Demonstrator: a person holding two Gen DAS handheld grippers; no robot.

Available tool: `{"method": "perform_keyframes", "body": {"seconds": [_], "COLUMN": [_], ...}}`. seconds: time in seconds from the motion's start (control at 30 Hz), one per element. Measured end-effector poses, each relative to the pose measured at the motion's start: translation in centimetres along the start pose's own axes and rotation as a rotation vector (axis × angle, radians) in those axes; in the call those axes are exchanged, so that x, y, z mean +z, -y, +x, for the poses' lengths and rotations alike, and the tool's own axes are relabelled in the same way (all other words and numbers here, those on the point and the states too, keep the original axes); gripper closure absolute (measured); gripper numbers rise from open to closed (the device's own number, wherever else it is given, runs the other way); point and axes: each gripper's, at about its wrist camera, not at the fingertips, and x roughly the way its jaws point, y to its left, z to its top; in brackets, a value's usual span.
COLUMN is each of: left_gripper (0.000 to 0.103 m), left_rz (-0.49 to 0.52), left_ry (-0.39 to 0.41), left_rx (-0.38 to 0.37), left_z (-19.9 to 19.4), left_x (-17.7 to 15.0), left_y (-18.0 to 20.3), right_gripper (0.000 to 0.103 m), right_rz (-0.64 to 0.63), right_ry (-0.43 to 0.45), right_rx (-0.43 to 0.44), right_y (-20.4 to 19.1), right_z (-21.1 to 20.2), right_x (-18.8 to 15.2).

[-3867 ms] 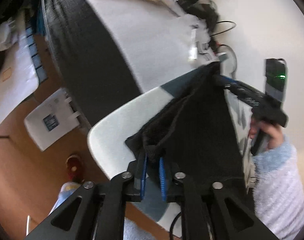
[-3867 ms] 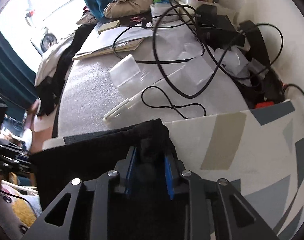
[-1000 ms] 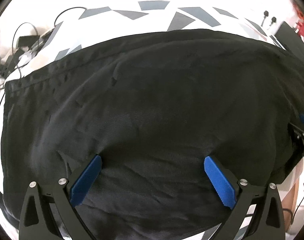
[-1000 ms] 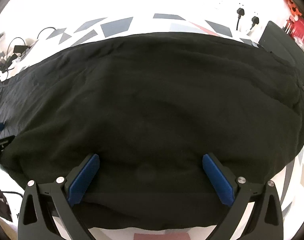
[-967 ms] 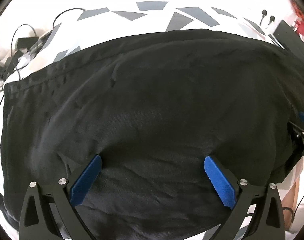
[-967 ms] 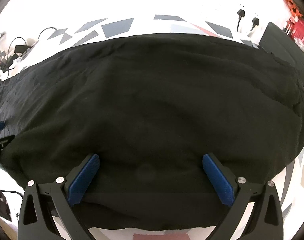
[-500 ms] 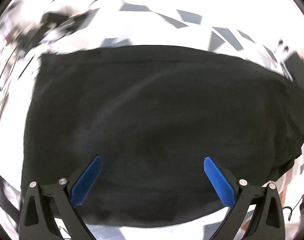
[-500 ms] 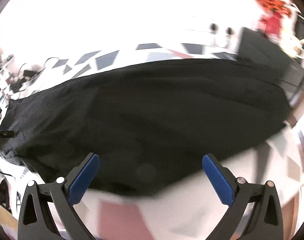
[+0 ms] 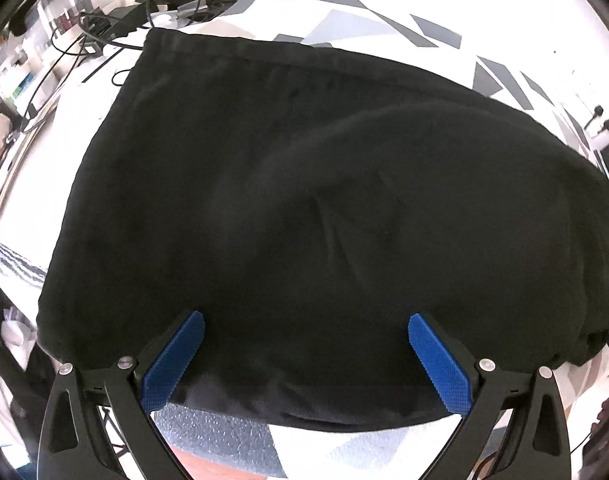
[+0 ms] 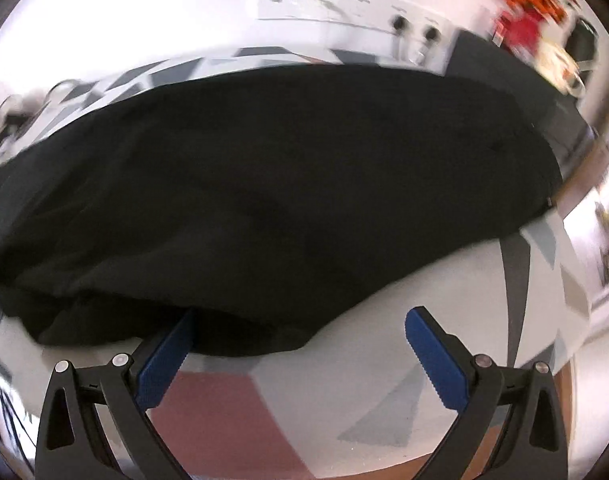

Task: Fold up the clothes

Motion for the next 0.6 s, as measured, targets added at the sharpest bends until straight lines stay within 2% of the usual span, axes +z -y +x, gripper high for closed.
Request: {"method": "perform_keyframes", "body": {"seconds": [0.07, 0.2, 0.27, 0.33, 0.4, 0.53, 0.6], "left_gripper": [0.0, 0.0, 0.0, 0.0, 0.0, 0.0, 0.0], "left_rz": [-0.033, -0.019, -0.013, -0.022, -0.026, -0.029, -0.025], "left_ry": [-0.001, -0.018, -0.031, -0.037, -0.044, -0.054, -0.054], "left_rx": [-0.021, -0.013, -0.008, -0.012, -0.016, -0.018, -0.017], "left_z": [0.0, 0.7, 1.1, 1.3, 1.6, 1.8, 1.9], "left_x": [0.2, 0.9, 1.4, 1.8, 2.2, 3.4, 3.9], "left_y": [-0.7, -1.1, -0.9, -0.9, -0.9, -1.5, -1.4], "right_gripper": [0.0, 0.0, 0.0, 0.0, 0.0, 0.0, 0.0], "right_rz": [0.087, 0.239, 0.32, 0.395, 0.339, 0.256, 0.186], "right_ry": [0.019, 0.098, 0.131, 0.12, 0.034, 0.021, 0.015], "right_rx": [-0.01, -0.042, -0.092, -0.062, -0.073, -0.054, -0.098], "right_y": [0.9, 2.3, 3.4, 4.4, 3.6, 1.9, 0.9], "right_z": [-0.2, -1.6, -2.4, -2.3, -0.9, -0.7, -0.3], "right_x": [0.1, 0.1, -0.2, -0.6, -0.5, -0.3, 0.0]}}
